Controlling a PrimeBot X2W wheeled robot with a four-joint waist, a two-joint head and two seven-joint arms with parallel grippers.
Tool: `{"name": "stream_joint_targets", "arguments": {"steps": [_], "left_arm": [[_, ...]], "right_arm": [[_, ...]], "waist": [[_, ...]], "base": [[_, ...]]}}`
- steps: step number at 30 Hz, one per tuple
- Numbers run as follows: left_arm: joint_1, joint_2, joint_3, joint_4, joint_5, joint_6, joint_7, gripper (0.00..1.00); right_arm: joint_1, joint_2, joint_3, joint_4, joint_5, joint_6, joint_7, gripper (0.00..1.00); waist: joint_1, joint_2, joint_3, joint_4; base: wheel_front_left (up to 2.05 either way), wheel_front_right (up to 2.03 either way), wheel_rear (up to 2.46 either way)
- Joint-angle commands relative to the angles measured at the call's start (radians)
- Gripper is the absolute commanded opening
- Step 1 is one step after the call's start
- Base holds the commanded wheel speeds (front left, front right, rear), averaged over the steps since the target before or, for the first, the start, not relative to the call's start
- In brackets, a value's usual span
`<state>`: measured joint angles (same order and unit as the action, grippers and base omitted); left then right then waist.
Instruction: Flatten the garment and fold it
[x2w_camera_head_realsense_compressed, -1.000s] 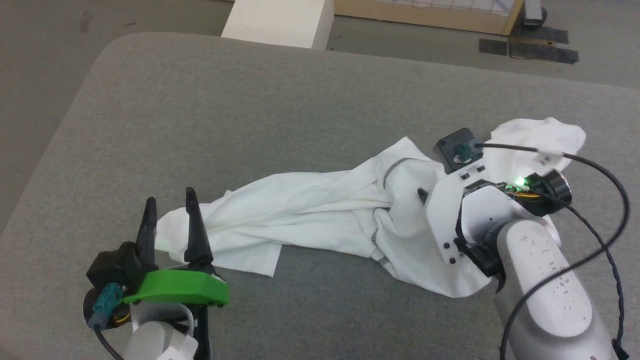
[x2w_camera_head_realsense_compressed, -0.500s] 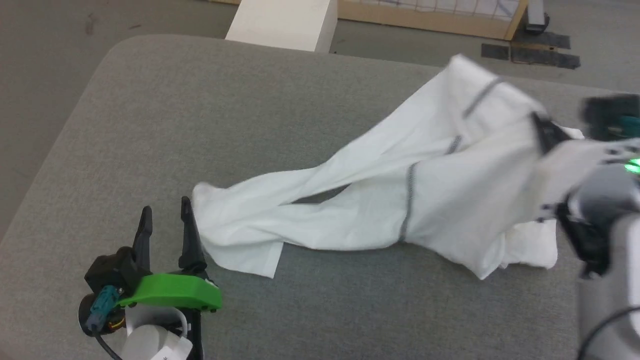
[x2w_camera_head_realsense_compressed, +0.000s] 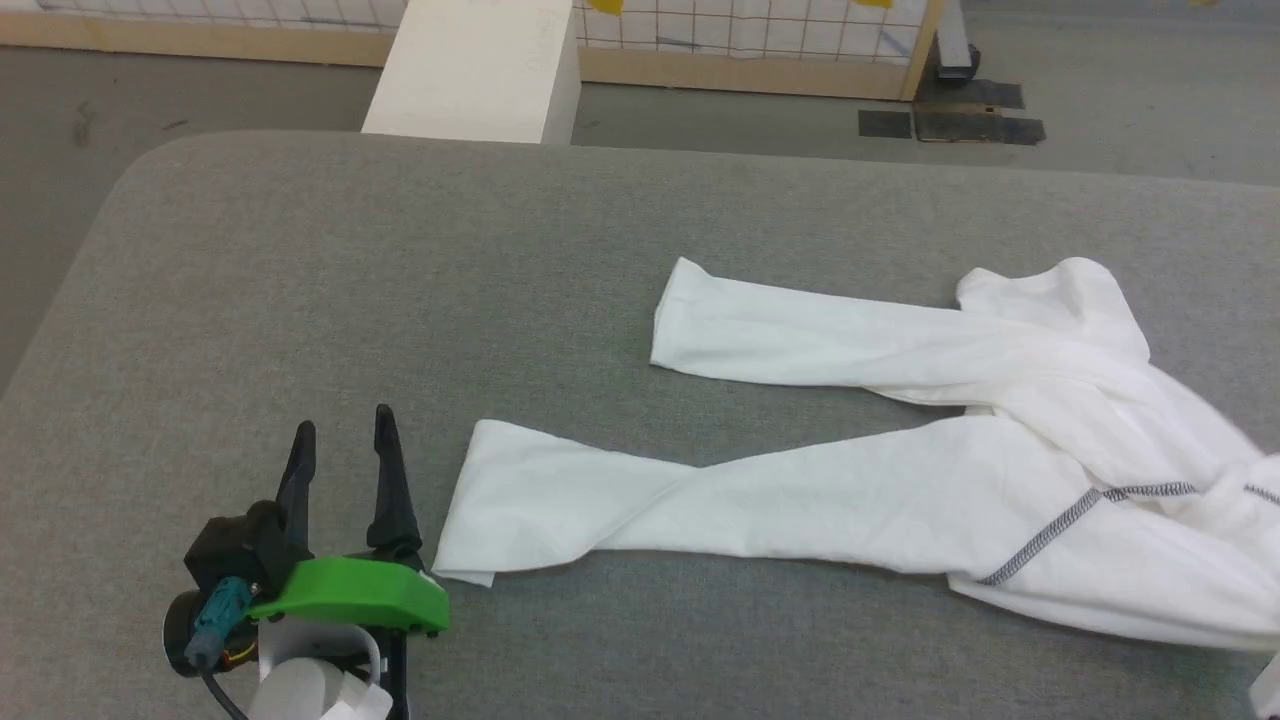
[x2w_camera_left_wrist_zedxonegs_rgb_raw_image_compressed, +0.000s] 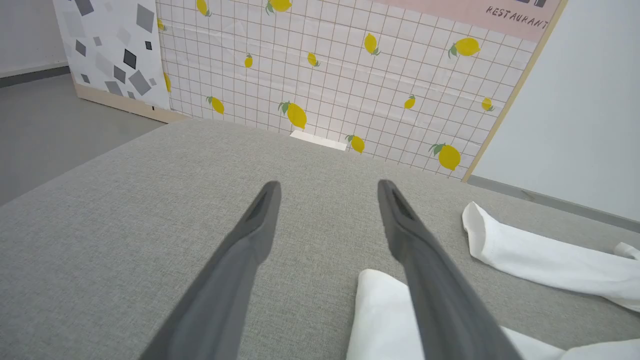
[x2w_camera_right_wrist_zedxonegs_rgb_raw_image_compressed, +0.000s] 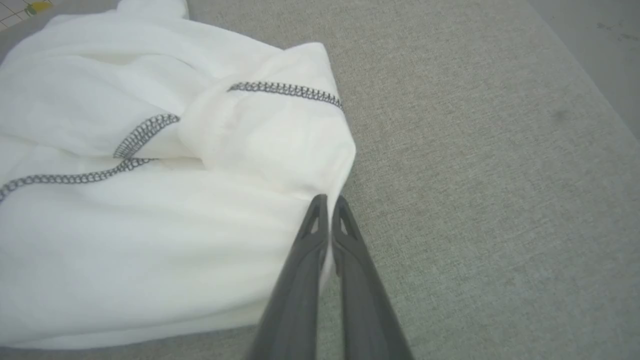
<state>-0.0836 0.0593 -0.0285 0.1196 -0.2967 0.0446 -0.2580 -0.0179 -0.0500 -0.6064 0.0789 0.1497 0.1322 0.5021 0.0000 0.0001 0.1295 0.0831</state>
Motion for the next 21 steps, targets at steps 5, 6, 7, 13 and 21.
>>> {"name": "stream_joint_targets", "arguments": {"steps": [5,6,7,13,21], "left_arm": [[0.001,-0.003,-0.004,0.005,0.011,-0.009,-0.004,1.00],[-0.002,-0.004,-0.004,0.007,0.011,-0.012,-0.004,1.00],[-0.004,-0.004,-0.004,0.009,0.012,-0.013,-0.004,1.00],[-0.017,-0.005,-0.021,0.005,0.014,-0.020,-0.004,1.00],[-0.062,-0.008,-0.057,0.004,0.011,-0.024,-0.004,1.00]], "right_arm": [[0.009,0.000,0.071,-0.050,-0.028,-0.002,-0.135,1.00],[0.002,0.000,0.114,-0.083,-0.052,-0.002,-0.187,1.00],[-0.004,0.000,0.143,-0.102,-0.062,-0.002,-0.216,1.00],[-0.098,-0.004,0.449,-0.158,-0.123,-0.002,-0.311,1.00],[-0.375,-0.106,0.749,0.111,-0.102,-0.002,-0.169,1.00]], "waist": [[0.0000,-0.0001,-0.002,-0.015],[0.0000,-0.0001,-0.002,-0.013],[0.0000,-0.0001,-0.001,-0.012],[0.0000,-0.0001,0.023,0.017],[0.0000,-0.0001,0.103,0.094]], "base": [[0.00,0.00,0.00],[0.00,0.00,0.00],[0.00,0.00,0.00],[0.00,0.00,0.00],[0.00,0.00,0.00]]}}
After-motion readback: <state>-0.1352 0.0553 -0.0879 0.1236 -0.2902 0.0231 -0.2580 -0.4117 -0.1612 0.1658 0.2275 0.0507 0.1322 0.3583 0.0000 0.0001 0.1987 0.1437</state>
